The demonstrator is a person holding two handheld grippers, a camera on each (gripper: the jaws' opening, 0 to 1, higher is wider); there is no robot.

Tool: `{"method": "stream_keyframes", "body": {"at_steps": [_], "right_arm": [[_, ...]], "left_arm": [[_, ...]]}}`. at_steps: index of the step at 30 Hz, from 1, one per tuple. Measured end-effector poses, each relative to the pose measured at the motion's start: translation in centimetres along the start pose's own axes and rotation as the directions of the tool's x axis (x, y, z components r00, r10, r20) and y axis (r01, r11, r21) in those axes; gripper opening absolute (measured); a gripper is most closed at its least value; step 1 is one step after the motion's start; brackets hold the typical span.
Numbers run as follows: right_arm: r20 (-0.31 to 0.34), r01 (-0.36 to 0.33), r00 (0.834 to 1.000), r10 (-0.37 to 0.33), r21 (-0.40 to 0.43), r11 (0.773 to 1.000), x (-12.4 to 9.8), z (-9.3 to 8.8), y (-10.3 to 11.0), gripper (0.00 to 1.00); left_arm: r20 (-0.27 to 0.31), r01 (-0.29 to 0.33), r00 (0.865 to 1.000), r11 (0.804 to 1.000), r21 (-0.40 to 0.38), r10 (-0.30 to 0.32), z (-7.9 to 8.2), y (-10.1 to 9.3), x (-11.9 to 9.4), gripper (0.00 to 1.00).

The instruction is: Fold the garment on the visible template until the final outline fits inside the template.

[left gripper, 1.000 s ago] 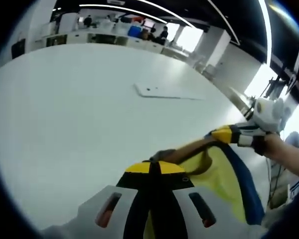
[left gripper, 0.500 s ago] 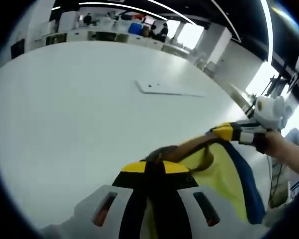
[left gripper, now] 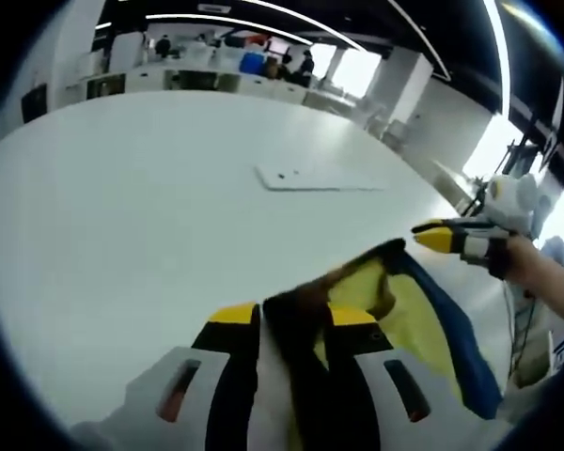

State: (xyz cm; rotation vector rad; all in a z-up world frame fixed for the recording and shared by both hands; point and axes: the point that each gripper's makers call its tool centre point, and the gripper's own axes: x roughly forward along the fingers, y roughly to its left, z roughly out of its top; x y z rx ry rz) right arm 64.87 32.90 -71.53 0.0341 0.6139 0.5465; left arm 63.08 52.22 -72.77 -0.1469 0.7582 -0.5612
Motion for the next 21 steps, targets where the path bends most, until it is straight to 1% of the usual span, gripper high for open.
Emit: {"method": "stream_keyframes", "body": {"at_steps": [6, 13, 16, 21], "right_arm": [[-0.002, 0.007, 1.0, -0.007, -0.019, 1.0, -0.4, -0.1, -0.1, 0.18], [-0.014, -0.002, 1.0, 0.002, -0.019, 1.0, -0.5, -0.9, 0.7, 0.19], [-0.018, -0.007, 1.0, 0.007, -0.021, 1.0, -0.7, -1.2, 1.1, 0.2], [-0.014, -0.028, 1.0, 0.028, 0.002, 1.0, -1.3, -1.7, 1.7, 0.24]], "left_arm": [[0.001, -0.004, 1.0, 1.0, 0.018, 0.004, -0.2, -0.2, -0.5, 0.26], [-0.01, -0.002, 1.0, 1.0, 0.025, 0.002, -0.8, -0.6, -0.5, 0.26], [-0.01, 0.003, 1.0, 1.0, 0.027, -0.003, -0.9, -0.8, -0.8, 0.27], [-0.012, 0.002, 1.0, 1.0, 0.023, -0.002, -1.2, -0.9, -1.3, 0.27]]}}
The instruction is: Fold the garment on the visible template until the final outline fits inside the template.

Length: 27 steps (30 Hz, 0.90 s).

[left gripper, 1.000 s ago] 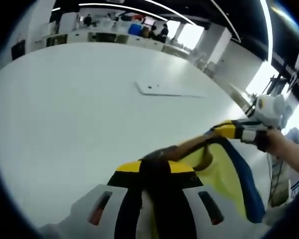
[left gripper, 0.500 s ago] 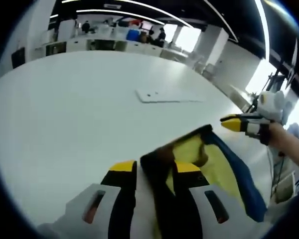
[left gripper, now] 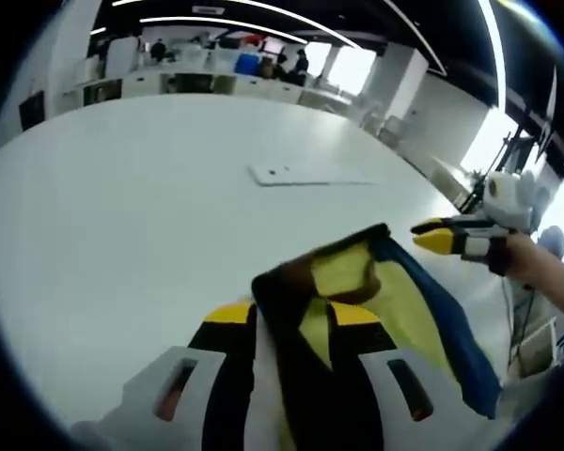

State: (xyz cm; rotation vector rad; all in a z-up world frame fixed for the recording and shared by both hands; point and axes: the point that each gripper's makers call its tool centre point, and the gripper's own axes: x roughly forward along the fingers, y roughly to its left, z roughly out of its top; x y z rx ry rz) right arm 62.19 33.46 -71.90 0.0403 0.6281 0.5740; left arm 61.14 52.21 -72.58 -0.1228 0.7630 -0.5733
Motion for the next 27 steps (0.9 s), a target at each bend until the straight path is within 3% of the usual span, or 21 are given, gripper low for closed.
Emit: {"method": "stream_keyframes", "body": {"at_steps": [27], "right_arm": [[-0.011, -0.048, 0.999, 0.048, -0.031, 0.998, -5.1, -1.0, 3.9, 0.49]], "left_arm": [[0.017, 0.03, 0.999, 0.999, 0.016, -0.03, -0.8, -2.7, -4.5, 0.52]]}}
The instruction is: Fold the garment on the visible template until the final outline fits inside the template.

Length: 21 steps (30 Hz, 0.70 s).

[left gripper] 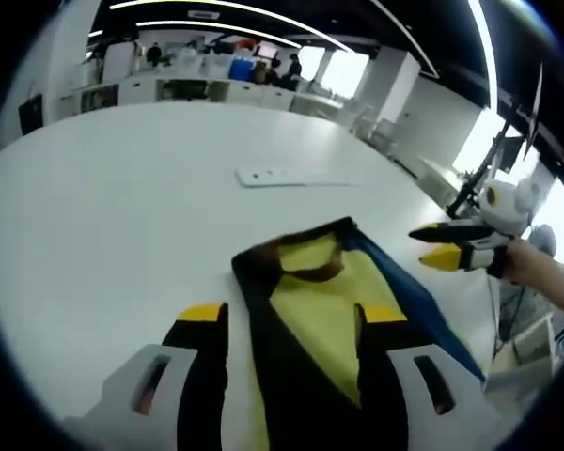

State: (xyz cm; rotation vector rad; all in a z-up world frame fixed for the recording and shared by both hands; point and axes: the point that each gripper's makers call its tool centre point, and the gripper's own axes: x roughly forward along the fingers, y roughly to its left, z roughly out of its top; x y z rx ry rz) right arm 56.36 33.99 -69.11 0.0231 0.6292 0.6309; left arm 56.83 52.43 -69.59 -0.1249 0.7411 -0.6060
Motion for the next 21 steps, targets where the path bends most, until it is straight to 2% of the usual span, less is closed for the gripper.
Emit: {"method": "stream_keyframes", "body": {"at_steps": [7, 15, 21], "right_arm": [[-0.001, -0.012, 1.0, 0.012, -0.006, 1.0, -1.3, -0.3, 1.2, 0.56], [-0.017, -0.029, 0.999, 0.029, 0.004, 1.0, -2.6, -1.8, 2.9, 0.67], [-0.012, -0.037, 0.999, 0.037, 0.002, 0.999, -3.9, -1.9, 3.8, 0.74]], "left_arm": [[0.006, 0.009, 1.0, 1.0, 0.008, -0.009, -0.4, -1.1, -1.2, 0.59], [-0.011, 0.009, 1.0, 1.0, 0.015, -0.009, -1.9, -2.2, -3.1, 0.65], [-0.015, 0.019, 1.0, 1.0, 0.016, -0.019, -2.6, -3.1, -4.2, 0.7]]}}
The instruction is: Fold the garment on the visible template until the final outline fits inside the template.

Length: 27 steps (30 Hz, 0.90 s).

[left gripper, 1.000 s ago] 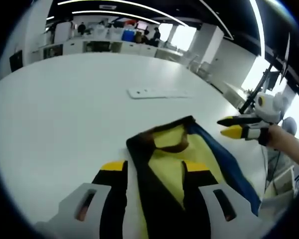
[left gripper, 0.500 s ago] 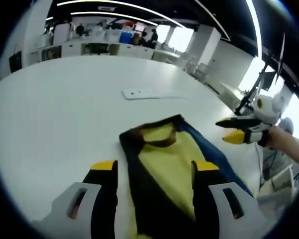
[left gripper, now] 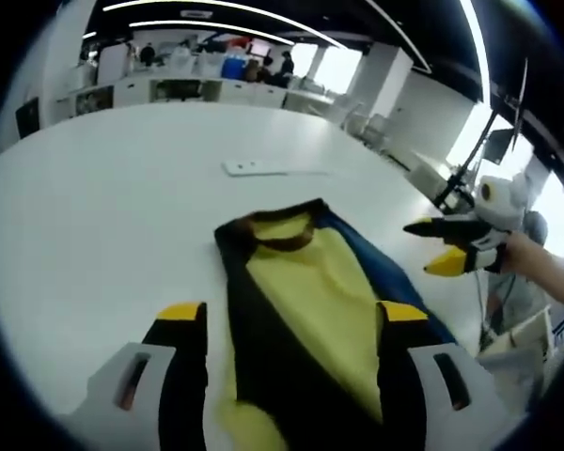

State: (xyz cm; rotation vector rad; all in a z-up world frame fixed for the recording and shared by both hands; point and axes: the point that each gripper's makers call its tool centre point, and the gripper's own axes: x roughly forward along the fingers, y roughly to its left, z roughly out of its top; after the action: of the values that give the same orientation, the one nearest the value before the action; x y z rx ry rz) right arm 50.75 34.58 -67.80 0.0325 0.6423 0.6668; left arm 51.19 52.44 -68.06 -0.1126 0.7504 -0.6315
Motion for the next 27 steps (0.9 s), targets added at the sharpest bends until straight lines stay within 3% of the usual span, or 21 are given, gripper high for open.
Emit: {"method": "stream_keyframes", "body": {"at_steps": [4, 27], "right_arm": [[0.001, -0.002, 1.0, 0.002, 0.008, 1.0, -0.6, -0.1, 0.4, 0.78], [0.013, 0.011, 1.0, -0.012, 0.024, 1.0, -5.2, -1.4, 3.1, 1.0]], "left_arm": [[-0.003, 0.008, 1.0, 1.0, 0.005, -0.008, -0.5, -0.7, -0.7, 0.77], [0.006, 0.026, 1.0, 1.0, -0.011, -0.025, -2.6, -3.7, -5.5, 0.85]]}}
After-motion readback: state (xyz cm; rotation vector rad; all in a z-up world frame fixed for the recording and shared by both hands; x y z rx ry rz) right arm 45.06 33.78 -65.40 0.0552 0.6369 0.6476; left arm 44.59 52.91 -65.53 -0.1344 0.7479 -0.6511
